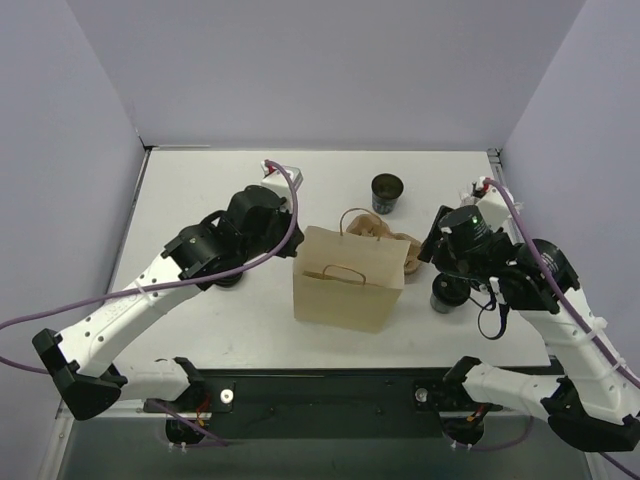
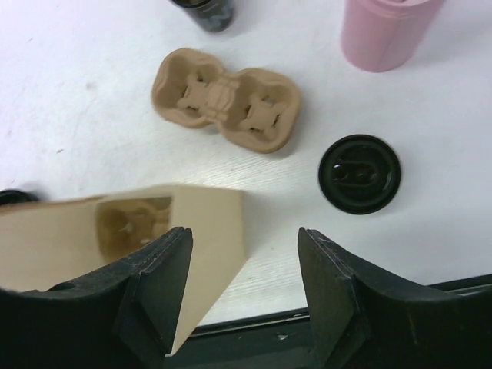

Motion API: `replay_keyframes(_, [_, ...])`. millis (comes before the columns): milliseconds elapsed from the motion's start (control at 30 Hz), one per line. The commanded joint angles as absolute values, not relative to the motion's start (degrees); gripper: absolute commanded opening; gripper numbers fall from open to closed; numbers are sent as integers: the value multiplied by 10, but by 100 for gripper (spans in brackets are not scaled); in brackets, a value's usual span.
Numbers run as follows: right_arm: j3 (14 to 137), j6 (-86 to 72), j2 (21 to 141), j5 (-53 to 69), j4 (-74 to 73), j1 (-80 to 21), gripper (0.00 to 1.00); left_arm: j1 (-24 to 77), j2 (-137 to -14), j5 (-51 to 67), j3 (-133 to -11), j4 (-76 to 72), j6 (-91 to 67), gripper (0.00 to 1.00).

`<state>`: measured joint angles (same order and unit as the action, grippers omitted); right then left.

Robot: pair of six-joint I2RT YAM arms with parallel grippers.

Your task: Pack the takeout coffee

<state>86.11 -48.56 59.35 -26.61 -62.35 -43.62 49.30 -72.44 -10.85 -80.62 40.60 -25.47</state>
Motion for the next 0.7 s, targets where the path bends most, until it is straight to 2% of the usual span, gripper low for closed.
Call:
replay_keyframes(0, [856,-430,582,-281,-650,-370,59,493,-686,-143,-821,427,-243,0])
replay_keyframes(100, [824,-416,578,-244,-650,-324,63,491,-678,-149,-802,434,-238,0])
replay_keyframes(233, [750,-346,586,-181,-615,-204,69,489,-657,-146,-776,430,-251,0])
replay_keyframes(367, [695,-307,612,-78,-581,-119,78,489,-645,-146,-773,441,-267,0])
replay_keyframes(467, [664,-284,630,-55,-556,-92,83,488,-649,-149,-784,467,-275,2])
replay_keyframes(567, [649,-272,655,-45,-540,-77,88,488,-650,-147,-787,481,-276,19])
replay_keyframes(600, [646,-264,659,-49,-535,-73,88,488,-650,-146,-787,483,-276,30])
replay_keyframes(667, [642,-252,672,-57,-524,-64,88,489,-647,-139,-788,483,-274,38])
